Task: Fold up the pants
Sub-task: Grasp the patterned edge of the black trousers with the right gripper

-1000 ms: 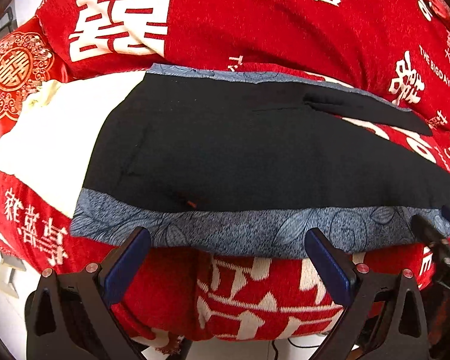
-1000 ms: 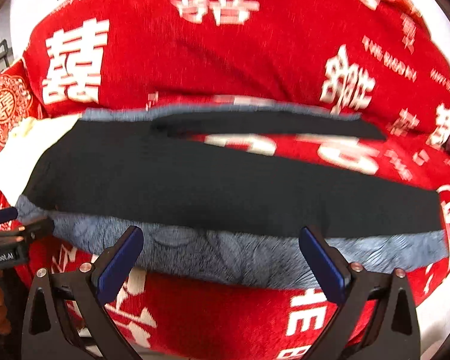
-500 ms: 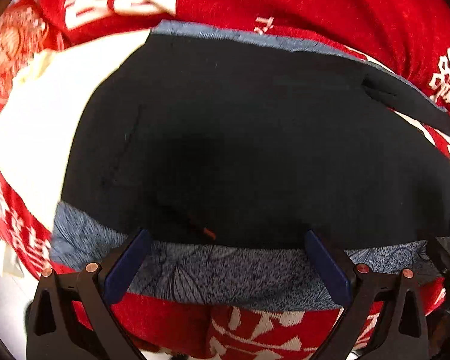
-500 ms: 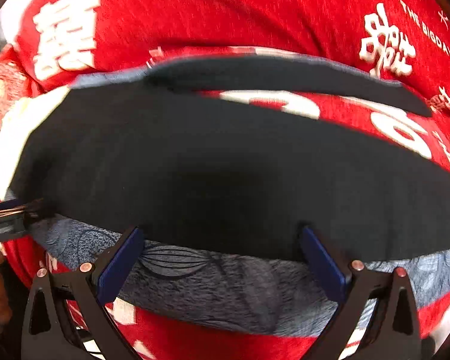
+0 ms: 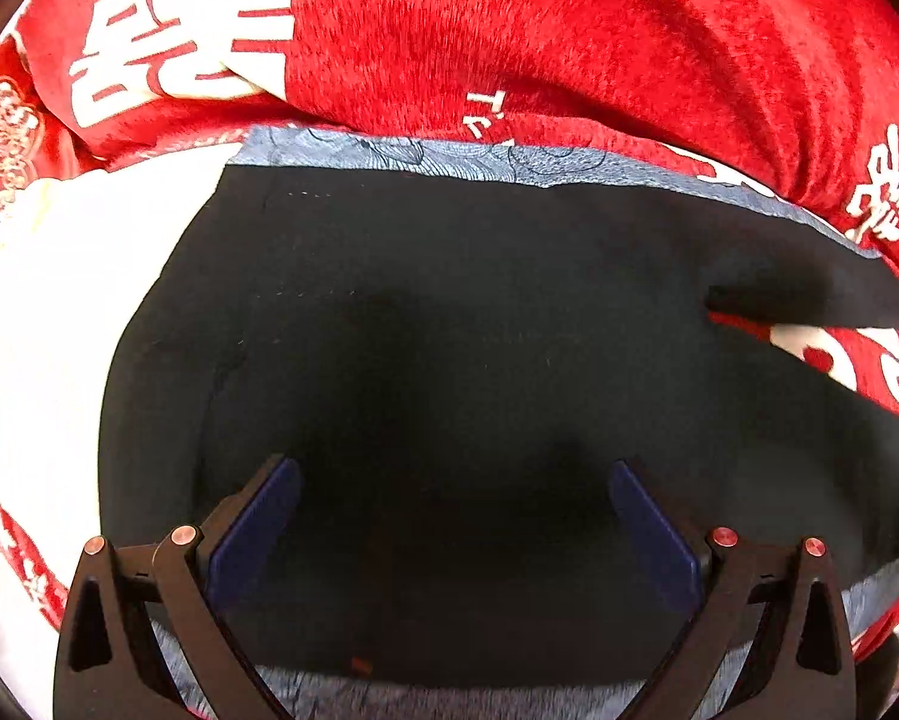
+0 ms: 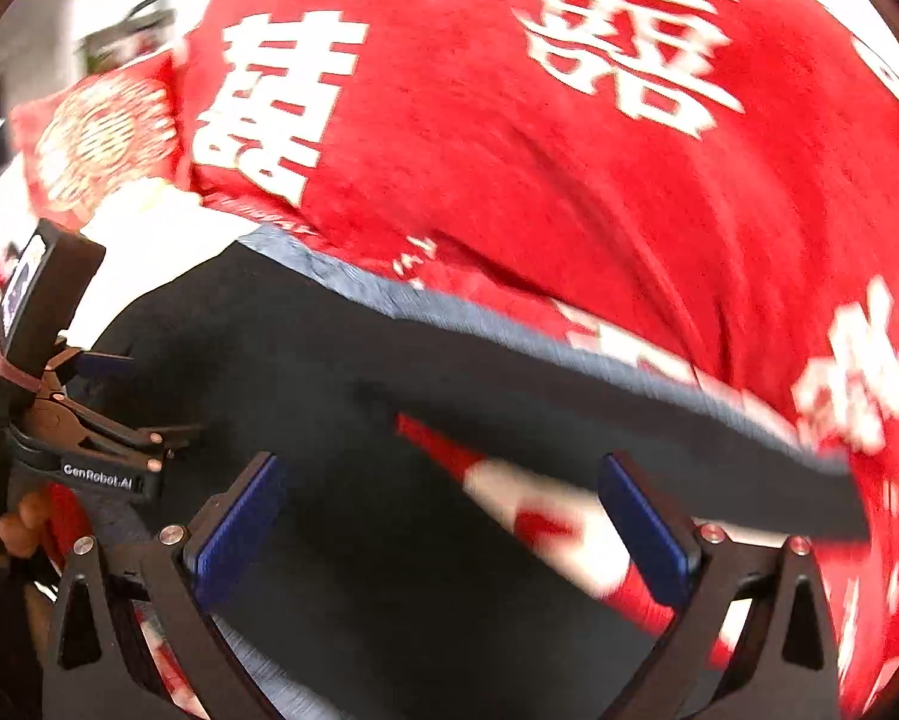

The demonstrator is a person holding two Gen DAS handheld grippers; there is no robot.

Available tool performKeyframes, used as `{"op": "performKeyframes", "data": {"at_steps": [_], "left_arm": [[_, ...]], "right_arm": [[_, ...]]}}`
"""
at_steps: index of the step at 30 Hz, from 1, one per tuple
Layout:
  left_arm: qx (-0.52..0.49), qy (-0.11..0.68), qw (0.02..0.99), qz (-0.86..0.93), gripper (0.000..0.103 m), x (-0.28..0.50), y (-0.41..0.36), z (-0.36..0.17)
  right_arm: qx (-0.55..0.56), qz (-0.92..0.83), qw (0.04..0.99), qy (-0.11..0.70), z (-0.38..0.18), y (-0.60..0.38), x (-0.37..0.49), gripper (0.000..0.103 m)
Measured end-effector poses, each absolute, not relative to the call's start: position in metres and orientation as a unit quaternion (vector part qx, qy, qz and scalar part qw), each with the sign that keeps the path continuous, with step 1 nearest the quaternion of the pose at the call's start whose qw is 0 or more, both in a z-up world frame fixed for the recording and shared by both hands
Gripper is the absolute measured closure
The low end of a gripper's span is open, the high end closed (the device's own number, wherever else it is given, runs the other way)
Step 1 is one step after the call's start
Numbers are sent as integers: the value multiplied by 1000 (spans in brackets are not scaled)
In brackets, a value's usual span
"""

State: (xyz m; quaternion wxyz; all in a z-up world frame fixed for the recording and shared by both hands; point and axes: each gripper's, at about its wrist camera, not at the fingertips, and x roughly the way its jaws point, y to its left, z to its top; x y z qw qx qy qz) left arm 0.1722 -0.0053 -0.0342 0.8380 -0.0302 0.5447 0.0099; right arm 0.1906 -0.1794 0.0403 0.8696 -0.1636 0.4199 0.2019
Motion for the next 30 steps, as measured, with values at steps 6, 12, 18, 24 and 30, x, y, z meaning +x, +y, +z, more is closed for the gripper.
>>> {"op": "performKeyframes", "data": {"at_steps": [6, 12, 18, 24, 30], "left_arm": [[-22, 542, 840, 19, 0, 196, -8, -48], [-1, 533, 846, 19, 0, 203, -11, -56], [-26, 529, 848, 8, 0, 202, -4, -60], [-26, 530, 847, 5, 0, 205, -5, -61], [-27, 531, 847, 4, 0, 204, -5, -61]], "right_arm": [[-209, 321, 820, 425, 21, -144, 274, 0], [-224, 425, 750, 455, -29, -90, 343, 0], [-273, 481, 669, 497, -85, -48, 384, 5], [-242, 501, 612, 561, -125, -50, 413, 25], [-220, 499, 613, 571, -126, -55, 424, 42]]}}
